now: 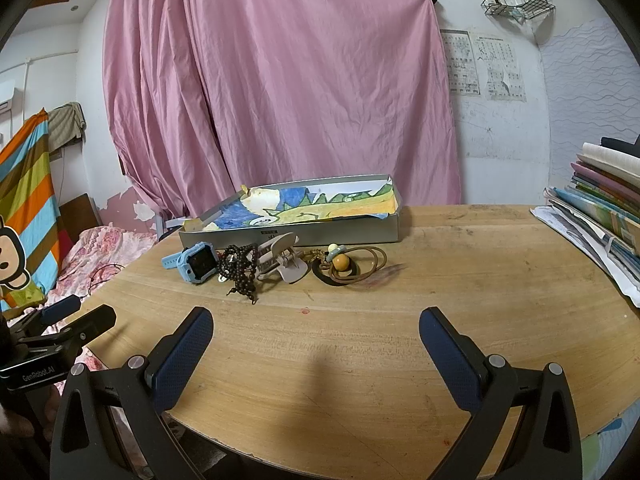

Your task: Organize jewelry

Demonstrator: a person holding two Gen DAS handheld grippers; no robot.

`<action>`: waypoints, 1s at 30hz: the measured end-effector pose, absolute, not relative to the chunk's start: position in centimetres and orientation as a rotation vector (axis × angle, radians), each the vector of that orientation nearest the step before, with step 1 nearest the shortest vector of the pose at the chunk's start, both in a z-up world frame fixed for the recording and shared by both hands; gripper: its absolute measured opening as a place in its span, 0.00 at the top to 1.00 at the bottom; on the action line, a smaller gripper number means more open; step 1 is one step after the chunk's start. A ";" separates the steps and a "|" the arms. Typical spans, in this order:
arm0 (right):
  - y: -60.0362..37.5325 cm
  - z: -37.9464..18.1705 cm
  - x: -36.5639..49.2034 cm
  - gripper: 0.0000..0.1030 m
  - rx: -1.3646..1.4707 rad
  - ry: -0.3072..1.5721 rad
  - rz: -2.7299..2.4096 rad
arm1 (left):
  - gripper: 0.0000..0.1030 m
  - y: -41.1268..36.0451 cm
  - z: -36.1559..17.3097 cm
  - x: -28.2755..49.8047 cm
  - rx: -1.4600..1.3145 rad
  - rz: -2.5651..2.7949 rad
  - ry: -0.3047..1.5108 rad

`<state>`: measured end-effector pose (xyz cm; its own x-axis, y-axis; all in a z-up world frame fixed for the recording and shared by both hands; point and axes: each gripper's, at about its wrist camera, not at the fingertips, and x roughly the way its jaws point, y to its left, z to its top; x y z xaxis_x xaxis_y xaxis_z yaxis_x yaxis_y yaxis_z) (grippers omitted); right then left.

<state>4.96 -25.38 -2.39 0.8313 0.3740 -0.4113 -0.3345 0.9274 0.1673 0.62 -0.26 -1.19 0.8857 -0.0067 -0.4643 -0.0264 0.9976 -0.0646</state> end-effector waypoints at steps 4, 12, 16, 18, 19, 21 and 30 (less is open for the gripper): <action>-25.4 -2.4 5.0 0.00 0.090 0.455 0.376 | 0.01 -0.3 -1.1 0.7 -0.070 0.009 0.484; -25.4 -2.4 5.0 0.00 0.090 0.456 0.376 | 0.01 -0.3 -1.1 0.7 -0.069 0.010 0.484; -25.3 -2.4 5.0 0.00 0.091 0.457 0.376 | 0.01 -0.3 -1.1 0.7 -0.069 0.010 0.485; -25.4 -2.6 5.0 0.00 0.091 0.458 0.376 | 0.01 -0.3 -1.1 0.7 -0.070 0.009 0.485; -25.4 -2.7 5.0 0.00 0.091 0.459 0.376 | 0.01 -0.3 -1.1 0.7 -0.070 0.009 0.485; -25.4 -2.7 5.0 0.00 0.090 0.460 0.376 | 0.01 -0.3 -1.2 0.8 -0.069 0.008 0.485; -25.3 -3.7 4.8 0.00 0.090 0.469 0.378 | 0.01 -0.6 -1.7 0.9 -0.071 0.005 0.493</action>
